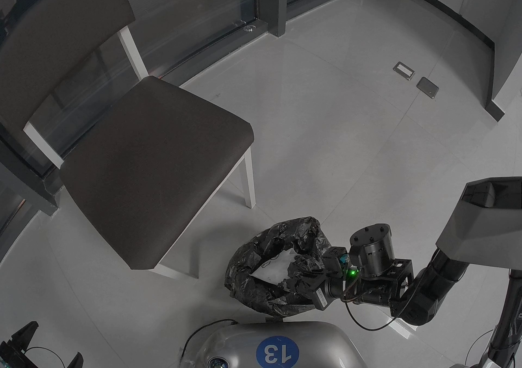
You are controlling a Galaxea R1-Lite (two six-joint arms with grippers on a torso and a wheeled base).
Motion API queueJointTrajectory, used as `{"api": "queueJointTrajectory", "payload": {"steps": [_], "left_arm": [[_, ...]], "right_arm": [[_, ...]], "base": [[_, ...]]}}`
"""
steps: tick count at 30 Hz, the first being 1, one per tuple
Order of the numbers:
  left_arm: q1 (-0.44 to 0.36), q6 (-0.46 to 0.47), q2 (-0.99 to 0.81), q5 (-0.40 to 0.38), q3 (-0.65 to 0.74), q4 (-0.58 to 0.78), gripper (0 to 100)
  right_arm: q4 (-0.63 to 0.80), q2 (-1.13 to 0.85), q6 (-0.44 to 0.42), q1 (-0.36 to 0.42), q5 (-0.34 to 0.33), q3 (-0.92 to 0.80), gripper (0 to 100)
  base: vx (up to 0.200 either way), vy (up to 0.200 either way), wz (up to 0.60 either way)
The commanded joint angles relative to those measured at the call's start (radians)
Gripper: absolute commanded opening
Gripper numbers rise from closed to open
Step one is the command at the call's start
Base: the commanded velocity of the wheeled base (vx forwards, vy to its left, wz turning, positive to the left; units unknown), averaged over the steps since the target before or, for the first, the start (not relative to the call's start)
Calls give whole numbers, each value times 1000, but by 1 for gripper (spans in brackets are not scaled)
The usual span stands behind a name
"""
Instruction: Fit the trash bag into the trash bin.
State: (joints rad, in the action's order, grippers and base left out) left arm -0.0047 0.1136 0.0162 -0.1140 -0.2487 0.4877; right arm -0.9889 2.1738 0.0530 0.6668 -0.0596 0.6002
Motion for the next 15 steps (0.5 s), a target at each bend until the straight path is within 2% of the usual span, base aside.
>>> {"api": "queueJointTrajectory", "payload": {"steps": [1,5,6,15], "left_arm": [[0,8,-12,-3,0,0,100],[0,9,-13,-3,0,0,100],[0,11,-12,-4,0,0,100],[0,24,-12,-6,0,0,100]], "right_arm": [[-8,9,4,-10,1,0,0],[-8,12,5,-12,1,-3,0],[-13,20,7,-12,1,-2,100],[-143,69,4,-10,-8,7,100]], "base": [[0,0,0],[0,0,0],[0,0,0],[0,0,0]]}}
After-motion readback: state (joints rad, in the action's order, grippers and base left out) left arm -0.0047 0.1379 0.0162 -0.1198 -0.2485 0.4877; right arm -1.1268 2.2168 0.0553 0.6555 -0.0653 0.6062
